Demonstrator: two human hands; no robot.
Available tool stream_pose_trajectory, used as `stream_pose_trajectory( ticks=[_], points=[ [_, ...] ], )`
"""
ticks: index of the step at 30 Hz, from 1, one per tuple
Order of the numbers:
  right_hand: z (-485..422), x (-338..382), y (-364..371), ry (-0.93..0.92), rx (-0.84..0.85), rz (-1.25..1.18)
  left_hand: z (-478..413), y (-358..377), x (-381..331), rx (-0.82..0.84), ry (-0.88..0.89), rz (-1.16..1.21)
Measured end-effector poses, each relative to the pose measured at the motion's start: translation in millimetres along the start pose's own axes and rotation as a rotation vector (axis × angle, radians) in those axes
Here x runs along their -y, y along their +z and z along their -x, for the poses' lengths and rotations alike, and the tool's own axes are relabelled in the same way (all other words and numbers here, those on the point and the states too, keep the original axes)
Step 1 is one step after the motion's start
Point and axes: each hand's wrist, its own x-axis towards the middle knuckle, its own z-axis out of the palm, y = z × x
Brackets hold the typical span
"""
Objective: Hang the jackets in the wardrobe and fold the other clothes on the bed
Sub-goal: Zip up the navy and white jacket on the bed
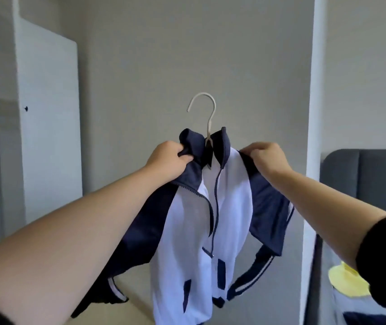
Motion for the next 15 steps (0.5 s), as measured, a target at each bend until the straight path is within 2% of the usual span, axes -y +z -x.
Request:
stream_pose_trajectory(
  ticks=[2,3,6,9,11,15],
  points=[
    [2,15,3,0.112,-0.011,-0.205,10,-2,13,-0.025,-0.044,-0.008],
    [5,23,7,0.169,0.052,-0.245,14,-2,18,-0.035,-0.067,-0.013],
    [17,35,29,0.201,0.272,-0.036,24,-3,32,-0.048,-0.118,-0.021],
    [30,41,50,0.158,0.288,-0.001,32,-8,43,-0.019,-0.144,-0.041],
    [36,44,58,0.193,0.314,-0.076,37,-9,48,-0.004,-0.155,-0.058],
    [42,40,69,0.223,0.305,-0.011,48,-4,56,0.049,-0.167,-0.087]
  ],
)
